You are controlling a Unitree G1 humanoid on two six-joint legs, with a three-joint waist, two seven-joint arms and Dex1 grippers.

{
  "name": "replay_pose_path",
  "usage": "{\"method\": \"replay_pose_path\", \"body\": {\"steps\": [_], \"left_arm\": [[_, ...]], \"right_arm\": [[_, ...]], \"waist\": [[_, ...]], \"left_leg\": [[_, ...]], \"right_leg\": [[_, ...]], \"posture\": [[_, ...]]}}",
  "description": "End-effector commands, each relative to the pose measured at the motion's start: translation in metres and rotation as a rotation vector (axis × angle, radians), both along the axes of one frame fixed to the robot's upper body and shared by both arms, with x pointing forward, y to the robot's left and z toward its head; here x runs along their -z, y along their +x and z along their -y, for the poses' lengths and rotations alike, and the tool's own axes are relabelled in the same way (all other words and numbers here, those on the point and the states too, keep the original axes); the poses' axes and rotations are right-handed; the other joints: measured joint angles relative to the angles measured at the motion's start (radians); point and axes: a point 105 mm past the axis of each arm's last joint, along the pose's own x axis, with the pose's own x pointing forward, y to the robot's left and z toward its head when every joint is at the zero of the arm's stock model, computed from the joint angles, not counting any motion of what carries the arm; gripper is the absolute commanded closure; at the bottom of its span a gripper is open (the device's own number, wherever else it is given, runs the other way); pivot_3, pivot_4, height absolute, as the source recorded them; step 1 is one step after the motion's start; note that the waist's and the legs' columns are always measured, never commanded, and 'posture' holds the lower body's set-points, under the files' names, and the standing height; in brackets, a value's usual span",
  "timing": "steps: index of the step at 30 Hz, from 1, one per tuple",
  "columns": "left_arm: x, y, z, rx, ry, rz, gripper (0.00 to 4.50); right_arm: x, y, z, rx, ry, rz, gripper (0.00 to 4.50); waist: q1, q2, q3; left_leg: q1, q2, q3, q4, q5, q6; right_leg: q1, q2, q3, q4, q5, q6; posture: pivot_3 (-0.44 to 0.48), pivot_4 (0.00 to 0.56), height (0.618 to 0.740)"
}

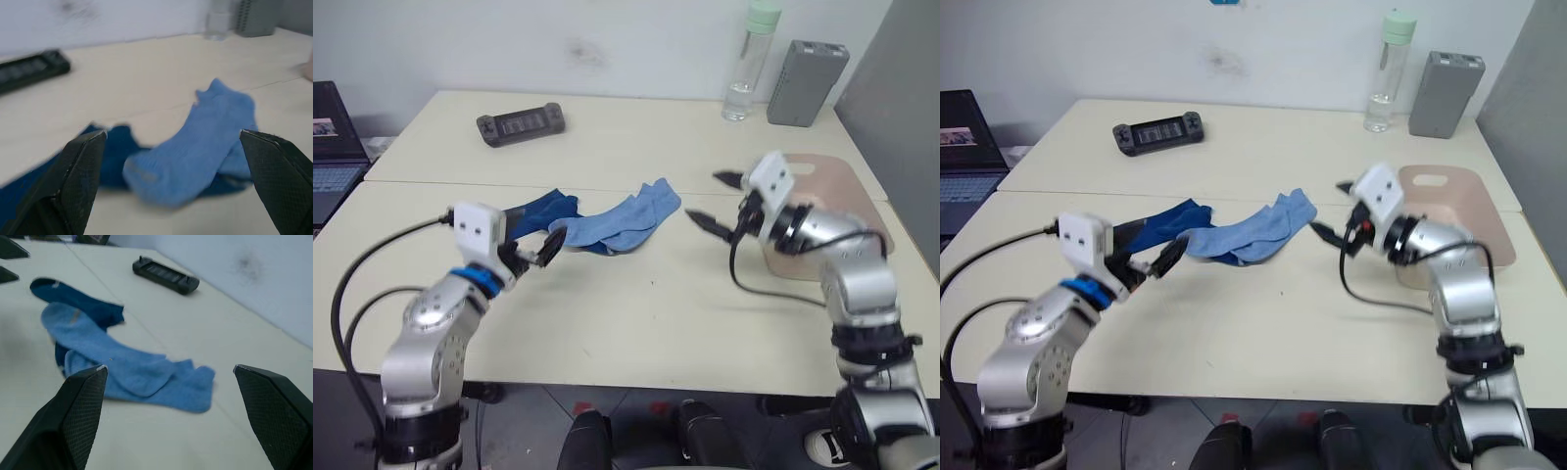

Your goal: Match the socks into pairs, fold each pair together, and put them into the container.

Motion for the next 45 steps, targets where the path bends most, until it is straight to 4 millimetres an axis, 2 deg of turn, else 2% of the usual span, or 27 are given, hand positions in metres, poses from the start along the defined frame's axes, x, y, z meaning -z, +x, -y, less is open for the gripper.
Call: {"method": "replay_pose_path", "body": {"steps": [1,6,10,15,19,25,32,36,40,45], "left_arm": [[0.000,-0.018,-0.009,-0.066,0.017,0.054,0.00],[0.029,-0.038,-0.013,-0.078,0.009,-0.012,0.00],[0.031,-0.040,-0.017,-0.097,0.021,-0.008,0.00],[0.021,-0.032,-0.010,-0.044,0.061,0.023,0.00],[0.008,-0.022,0.012,0.074,0.105,0.049,0.00],[0.000,-0.001,0.045,0.263,0.254,0.056,0.00],[-0.002,0.031,0.061,0.298,0.298,0.055,0.00],[0.001,0.042,0.070,0.314,0.305,0.046,0.00],[0.000,0.046,0.055,0.262,0.340,0.040,0.00],[-0.002,0.037,0.029,0.224,0.386,0.033,0.00]], "right_arm": [[0.009,-0.010,0.004,0.052,0.012,0.051,0.01],[0.041,-0.018,0.007,0.120,0.067,-0.033,0.01],[0.047,-0.023,-0.002,0.101,0.042,-0.021,0.01],[0.035,-0.025,-0.017,0.014,0.044,0.003,0.01],[0.026,-0.024,-0.027,-0.079,-0.018,-0.008,0.01],[0.003,-0.028,-0.044,-0.202,-0.026,-0.024,0.01],[-0.004,-0.026,-0.050,-0.206,-0.031,-0.012,0.01],[-0.005,-0.025,-0.050,-0.196,-0.039,-0.002,0.01],[-0.005,-0.025,-0.049,-0.186,-0.041,0.003,0.01],[-0.007,-0.027,-0.048,-0.182,-0.035,0.004,0.01]], "waist": [[0.000,0.000,0.000],[-0.011,0.000,-0.001],[-0.018,0.000,-0.001],[-0.018,-0.001,-0.001],[-0.018,-0.001,-0.001],[-0.017,-0.001,-0.001],[-0.017,-0.001,-0.001],[-0.019,-0.001,-0.001],[-0.020,-0.001,-0.001],[-0.020,-0.001,-0.001]], "left_leg": [[0.000,0.000,0.000,0.000,0.000,0.000],[0.002,0.002,0.001,-0.001,0.000,0.000],[0.004,0.004,0.001,-0.001,0.000,0.000],[0.004,0.004,0.001,-0.001,0.000,0.000],[0.003,0.004,0.001,-0.001,0.000,0.000],[0.003,0.004,0.000,-0.001,0.000,0.000],[0.002,0.004,0.000,-0.001,0.000,0.000],[0.001,0.004,0.000,-0.001,0.000,0.000],[0.001,0.005,0.000,-0.002,0.000,0.000],[0.002,0.005,0.000,-0.002,0.000,0.000]], "right_leg": [[0.000,0.000,0.000,0.000,0.000,0.000],[-0.001,0.003,0.002,0.001,-0.002,0.002],[0.000,0.006,0.002,0.001,-0.002,0.003],[0.000,0.006,0.003,0.001,-0.002,0.003],[0.000,0.006,0.003,0.001,-0.002,0.003],[-0.001,0.007,0.002,0.001,-0.002,0.003],[-0.001,0.007,0.002,0.000,-0.002,0.002],[-0.001,0.007,0.002,0.000,-0.002,0.002],[-0.001,0.007,0.002,0.000,-0.001,0.001],[-0.002,0.008,0.002,0.000,-0.001,0.001]], "posture": [[0.000,0.150,0.740],[0.000,0.150,0.740],[0.000,0.150,0.740],[0.000,0.150,0.740],[0.000,0.150,0.740],[0.000,0.150,0.740],[0.000,0.150,0.740],[0.000,0.150,0.740],[0.000,0.150,0.740],[0.000,0.150,0.740]]}}
